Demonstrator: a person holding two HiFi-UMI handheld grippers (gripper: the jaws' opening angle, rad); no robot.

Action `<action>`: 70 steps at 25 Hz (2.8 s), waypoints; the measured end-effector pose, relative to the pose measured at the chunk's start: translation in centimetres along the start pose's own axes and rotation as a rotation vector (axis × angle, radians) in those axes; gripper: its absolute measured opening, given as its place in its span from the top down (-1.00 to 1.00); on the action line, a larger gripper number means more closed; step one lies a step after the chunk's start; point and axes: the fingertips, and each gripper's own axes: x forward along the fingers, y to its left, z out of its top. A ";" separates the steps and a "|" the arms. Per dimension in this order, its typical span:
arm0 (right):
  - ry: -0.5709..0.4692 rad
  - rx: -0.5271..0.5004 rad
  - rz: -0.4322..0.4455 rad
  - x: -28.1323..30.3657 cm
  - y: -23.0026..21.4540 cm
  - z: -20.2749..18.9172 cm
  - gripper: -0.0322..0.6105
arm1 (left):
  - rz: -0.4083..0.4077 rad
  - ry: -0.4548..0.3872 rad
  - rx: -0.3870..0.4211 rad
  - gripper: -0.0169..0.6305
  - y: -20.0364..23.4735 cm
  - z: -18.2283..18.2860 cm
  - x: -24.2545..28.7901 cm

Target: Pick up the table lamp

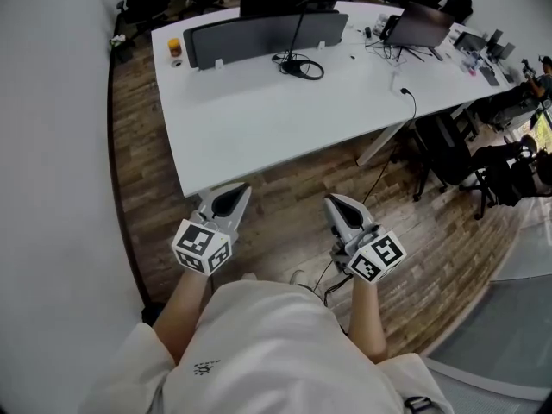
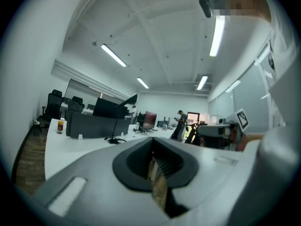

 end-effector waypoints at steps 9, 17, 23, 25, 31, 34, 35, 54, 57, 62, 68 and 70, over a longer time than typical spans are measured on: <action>-0.003 -0.003 -0.038 2.2 2.4 -0.3 0.90 | -0.007 0.006 0.005 0.97 2.8 -0.6 -3.0; 0.018 -0.023 -0.011 4.8 4.2 -0.3 0.90 | 0.016 -0.019 -0.002 0.97 4.8 -0.6 -5.8; 0.030 0.001 0.031 6.8 4.4 -0.8 0.90 | 0.038 -0.008 0.004 0.97 6.2 -0.9 -5.9; 0.033 0.012 0.037 7.3 3.8 -1.1 0.90 | 0.046 -0.009 -0.007 0.97 6.7 -1.0 -5.7; 0.026 0.027 0.057 9.0 1.3 -1.2 0.90 | 0.071 0.001 -0.007 0.97 8.0 -1.3 -3.9; 0.029 0.023 0.072 10.1 -0.7 -1.3 0.90 | 0.074 0.009 -0.002 0.97 8.7 -1.2 -2.0; 0.032 0.021 0.080 10.4 -1.4 -1.3 0.90 | 0.075 0.014 -0.001 0.97 8.9 -1.2 -1.1; 0.008 0.107 0.146 14.8 -22.9 3.0 0.90 | 0.126 0.032 0.007 0.97 11.1 1.7 20.0; 0.009 0.115 0.155 15.3 -26.3 3.5 0.90 | 0.139 0.035 0.005 0.97 11.4 2.0 23.3; 0.030 0.080 0.173 15.4 -31.0 3.7 0.90 | 0.149 0.022 -0.015 0.97 11.3 2.5 28.4; 0.030 0.125 0.180 14.5 -35.0 3.0 0.90 | 0.166 0.047 0.004 0.97 10.7 1.5 31.7; 0.029 0.135 0.173 14.2 -36.0 2.6 0.90 | 0.178 0.058 0.006 0.97 10.9 1.2 32.2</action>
